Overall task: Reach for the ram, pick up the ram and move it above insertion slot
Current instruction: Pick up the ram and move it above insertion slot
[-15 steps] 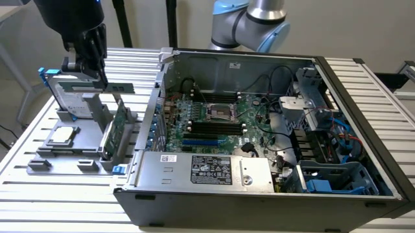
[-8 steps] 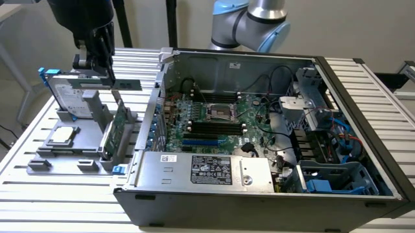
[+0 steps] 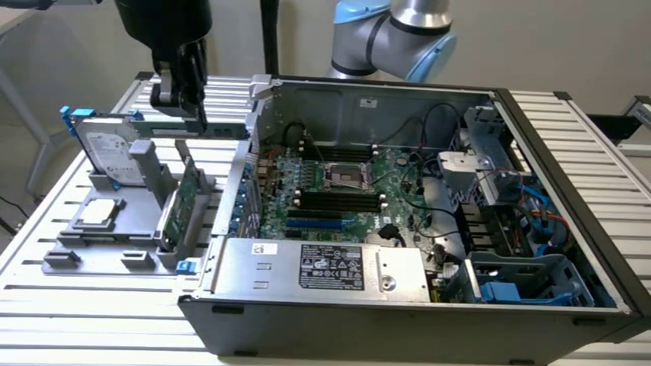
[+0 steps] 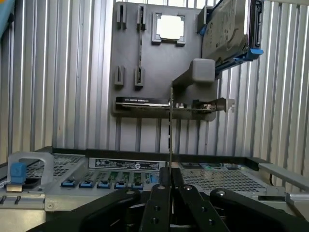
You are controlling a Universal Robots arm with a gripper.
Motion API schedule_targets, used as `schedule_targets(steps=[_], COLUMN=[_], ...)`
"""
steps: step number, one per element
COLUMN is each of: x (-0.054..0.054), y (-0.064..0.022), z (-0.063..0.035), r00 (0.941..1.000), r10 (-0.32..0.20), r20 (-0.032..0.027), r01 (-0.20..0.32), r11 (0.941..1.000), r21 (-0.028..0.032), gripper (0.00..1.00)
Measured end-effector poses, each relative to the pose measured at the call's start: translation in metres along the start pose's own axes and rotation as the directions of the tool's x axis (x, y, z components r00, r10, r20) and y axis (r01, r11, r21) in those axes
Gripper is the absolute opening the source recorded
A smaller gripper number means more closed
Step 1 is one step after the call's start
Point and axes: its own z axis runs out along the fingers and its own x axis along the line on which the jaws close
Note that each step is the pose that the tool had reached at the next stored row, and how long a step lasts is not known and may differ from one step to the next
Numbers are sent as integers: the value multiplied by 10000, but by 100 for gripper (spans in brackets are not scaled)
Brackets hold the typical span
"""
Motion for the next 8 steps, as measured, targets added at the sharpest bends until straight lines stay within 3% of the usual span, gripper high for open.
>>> schedule_targets(steps=[8], x=[-4], y=[-367], z=[-14], r00=[10000], r10=[0], r20=[0], r01=[0], r11=[10000], r21=[0], gripper=[13])
